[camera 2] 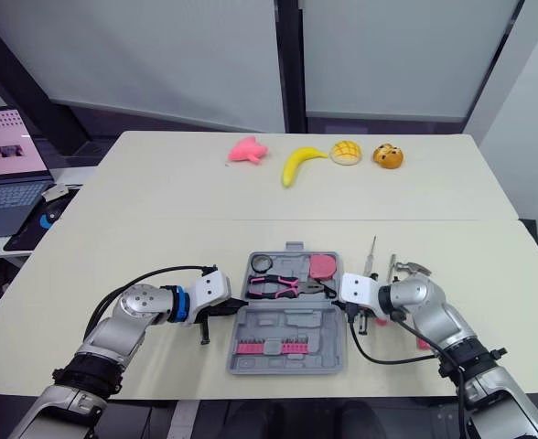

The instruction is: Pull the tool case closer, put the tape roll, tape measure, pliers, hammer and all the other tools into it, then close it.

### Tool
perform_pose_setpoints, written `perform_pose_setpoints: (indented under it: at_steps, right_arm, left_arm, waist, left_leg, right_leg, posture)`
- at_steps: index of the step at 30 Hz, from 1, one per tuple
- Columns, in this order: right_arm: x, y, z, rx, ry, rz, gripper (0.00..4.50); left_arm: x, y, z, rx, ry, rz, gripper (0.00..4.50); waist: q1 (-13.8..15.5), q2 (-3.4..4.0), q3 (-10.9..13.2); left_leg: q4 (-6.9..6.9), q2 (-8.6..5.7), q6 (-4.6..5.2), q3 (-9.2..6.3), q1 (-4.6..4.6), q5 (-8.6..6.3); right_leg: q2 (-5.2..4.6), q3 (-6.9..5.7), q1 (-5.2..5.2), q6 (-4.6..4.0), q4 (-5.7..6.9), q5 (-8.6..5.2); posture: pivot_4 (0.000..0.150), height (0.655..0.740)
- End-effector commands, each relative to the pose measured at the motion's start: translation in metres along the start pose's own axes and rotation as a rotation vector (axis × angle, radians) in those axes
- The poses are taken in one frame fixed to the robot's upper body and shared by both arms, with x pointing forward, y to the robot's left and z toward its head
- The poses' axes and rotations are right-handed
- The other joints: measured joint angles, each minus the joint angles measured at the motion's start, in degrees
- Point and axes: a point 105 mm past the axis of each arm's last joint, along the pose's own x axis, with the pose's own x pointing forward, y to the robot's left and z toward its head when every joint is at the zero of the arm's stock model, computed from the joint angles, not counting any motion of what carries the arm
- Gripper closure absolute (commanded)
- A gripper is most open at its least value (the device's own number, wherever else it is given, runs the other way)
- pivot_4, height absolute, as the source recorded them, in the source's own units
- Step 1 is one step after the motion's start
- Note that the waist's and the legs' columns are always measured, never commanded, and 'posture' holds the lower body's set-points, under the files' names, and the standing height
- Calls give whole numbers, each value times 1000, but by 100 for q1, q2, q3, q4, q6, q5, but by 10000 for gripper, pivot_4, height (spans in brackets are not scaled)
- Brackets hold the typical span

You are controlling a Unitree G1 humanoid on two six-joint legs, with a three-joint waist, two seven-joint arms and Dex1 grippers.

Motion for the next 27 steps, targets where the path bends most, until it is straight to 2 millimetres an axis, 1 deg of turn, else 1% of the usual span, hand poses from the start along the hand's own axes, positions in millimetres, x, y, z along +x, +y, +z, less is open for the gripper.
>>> perform_pose_setpoints:
  at_steps: [1,4,7,11,15,18,19,20,22,23,26,27]
  right_arm:
    - [4,3,30,-84,-96,19,45000]
    - [3,5,26,-70,-78,19,45000]
    - [1,0,23,-60,-64,-7,45000]
    - [-16,-9,14,-45,-43,-49,45000]
    - [-31,-10,7,-38,-28,-65,45000]
    - [-44,-10,6,-32,-36,-89,45000]
    - [-54,-11,6,-23,-39,-116,45000]
    - [-60,-11,6,-16,-40,-134,45000]
    - [-89,-13,5,42,-66,-227,45000]
    - [-100,-14,4,60,-66,-263,45000]
    - [-132,-19,-13,121,-34,-418,45000]
    - [-144,-19,-20,153,-23,-465,45000]
  left_arm:
    - [10,-10,6,16,-21,-41,44861]
    - [8,-8,4,18,-13,-36,44861]
    - [5,-6,2,23,-1,-23,44861]
    - [-9,1,-2,25,9,-1,44861]
    - [-25,6,-10,27,26,29,44861]
    - [-38,11,-13,23,18,61,44861]
    - [-50,14,-15,19,14,81,44861]
    - [-58,15,-16,17,12,94,44861]
    - [-92,16,-20,-27,-41,168,44861]
    - [-104,16,-21,-49,-61,201,44861]
    - [-134,15,-28,-89,-109,339,44861]
    - [-144,14,-31,-119,-123,390,43157]
  waist:
    - [0,0,0]
    - [0,0,0]
    - [0,0,0]
    - [-5,0,1]
    - [-12,0,1]
    - [-24,1,2]
    - [-25,0,3]
    - [-29,0,4]
    - [-35,1,5]
    - [-39,1,6]
    - [-15,2,6]
    - [-7,2,6]
  left_leg:
    - [0,0,0,0,0,0]
    - [0,0,0,0,0,0]
    - [0,0,0,0,0,0]
    - [0,0,0,0,-3,0]
    - [0,1,0,1,-21,0]
    - [-1,2,0,2,-30,0]
    - [-2,2,0,3,-31,0]
    - [-3,3,0,3,-34,0]
    - [-4,4,0,5,-42,0]
    - [-5,6,0,6,-48,0]
    - [-6,5,-1,6,-49,-1]
    - [-5,4,-1,6,-47,-2]
  right_leg:
    - [0,0,0,0,0,0]
    - [0,0,0,0,0,0]
    - [0,0,0,0,0,0]
    - [0,1,-3,0,0,0]
    - [0,1,-22,0,0,0]
    - [0,1,-35,0,1,0]
    - [0,1,-37,0,1,0]
    - [0,1,-41,0,1,0]
    - [-1,4,-51,0,1,0]
    - [-1,5,-59,0,0,0]
    - [-6,7,-59,0,-7,0]
    - [-8,6,-55,-1,-9,0]
  posture:
    - [1500,7193]
    - [1500,7193]
    - [1500,7193]
    - [1500,7193]
    - [1500,7193]
    - [1500,7193]
    - [1500,7193]
    - [1500,7193]
    - [1500,7193]
    - [1500,7193]
    - [1500,7193]
    - [1500,7193]
